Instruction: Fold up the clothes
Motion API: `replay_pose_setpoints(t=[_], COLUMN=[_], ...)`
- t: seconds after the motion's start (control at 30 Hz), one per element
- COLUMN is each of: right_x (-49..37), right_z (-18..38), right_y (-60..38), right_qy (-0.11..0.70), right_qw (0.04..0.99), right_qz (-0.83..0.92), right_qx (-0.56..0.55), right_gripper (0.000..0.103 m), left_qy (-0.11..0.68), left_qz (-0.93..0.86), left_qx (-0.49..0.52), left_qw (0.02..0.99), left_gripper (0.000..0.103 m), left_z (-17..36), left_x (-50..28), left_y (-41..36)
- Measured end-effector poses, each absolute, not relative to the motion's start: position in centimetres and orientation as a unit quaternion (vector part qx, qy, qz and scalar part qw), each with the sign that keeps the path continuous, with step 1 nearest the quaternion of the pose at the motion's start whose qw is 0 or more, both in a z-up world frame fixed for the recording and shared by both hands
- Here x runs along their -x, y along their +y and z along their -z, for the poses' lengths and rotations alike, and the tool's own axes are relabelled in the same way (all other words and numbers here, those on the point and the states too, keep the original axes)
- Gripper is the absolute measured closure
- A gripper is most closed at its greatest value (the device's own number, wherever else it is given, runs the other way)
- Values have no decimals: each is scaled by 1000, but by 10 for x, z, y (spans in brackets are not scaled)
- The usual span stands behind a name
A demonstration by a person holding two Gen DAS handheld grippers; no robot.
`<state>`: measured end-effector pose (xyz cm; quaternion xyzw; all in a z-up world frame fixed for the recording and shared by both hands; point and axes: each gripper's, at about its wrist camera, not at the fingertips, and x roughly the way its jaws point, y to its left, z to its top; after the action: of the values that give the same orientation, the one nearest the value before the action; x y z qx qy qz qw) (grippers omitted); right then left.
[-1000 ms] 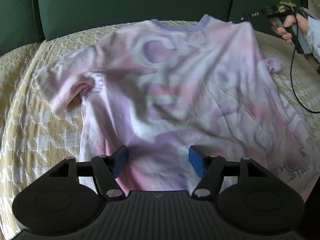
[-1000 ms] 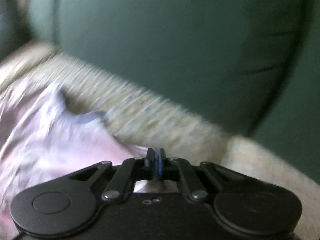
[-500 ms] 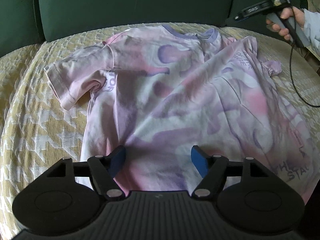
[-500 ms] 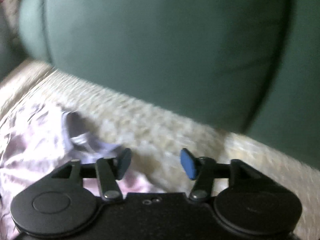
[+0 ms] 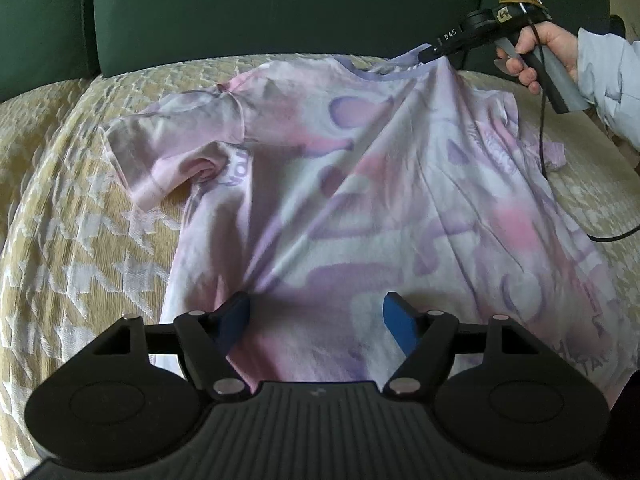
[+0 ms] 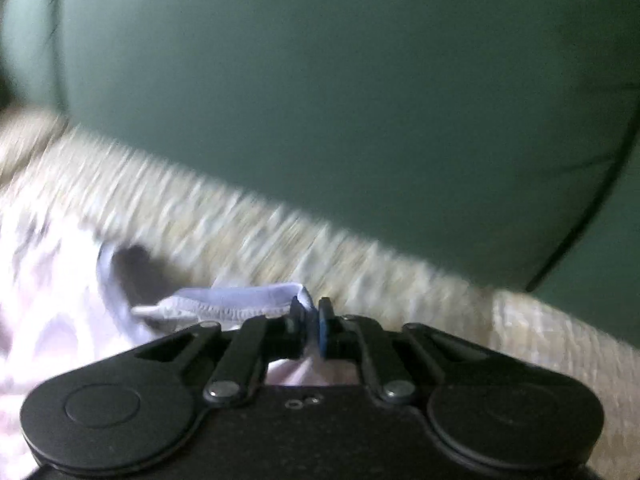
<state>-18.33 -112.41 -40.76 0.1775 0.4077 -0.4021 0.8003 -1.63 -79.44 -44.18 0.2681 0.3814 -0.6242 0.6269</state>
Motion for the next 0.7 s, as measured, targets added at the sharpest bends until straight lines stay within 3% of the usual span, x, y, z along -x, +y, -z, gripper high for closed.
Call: replay_pose_setpoints(t=[0.2, 0.43, 0.7], right_x=[177, 129, 75], right_z=[388, 374, 419], right_y=[-1118, -1107, -1101], right_qy=[423, 407, 424], right_qw=[807, 840, 818], right_qz=[384, 275, 258], right_qx=[-150, -231, -290], right_gripper=[0, 0, 0], left_qy=[383, 384, 383], left_qz=[633, 641, 648], left_qx=[-246, -230, -207], left_qw=[626, 623, 625], left_gripper=[29, 27, 27], left_z=[444, 441, 440], left_x=[9, 9, 4], left_y=[-789, -785, -775])
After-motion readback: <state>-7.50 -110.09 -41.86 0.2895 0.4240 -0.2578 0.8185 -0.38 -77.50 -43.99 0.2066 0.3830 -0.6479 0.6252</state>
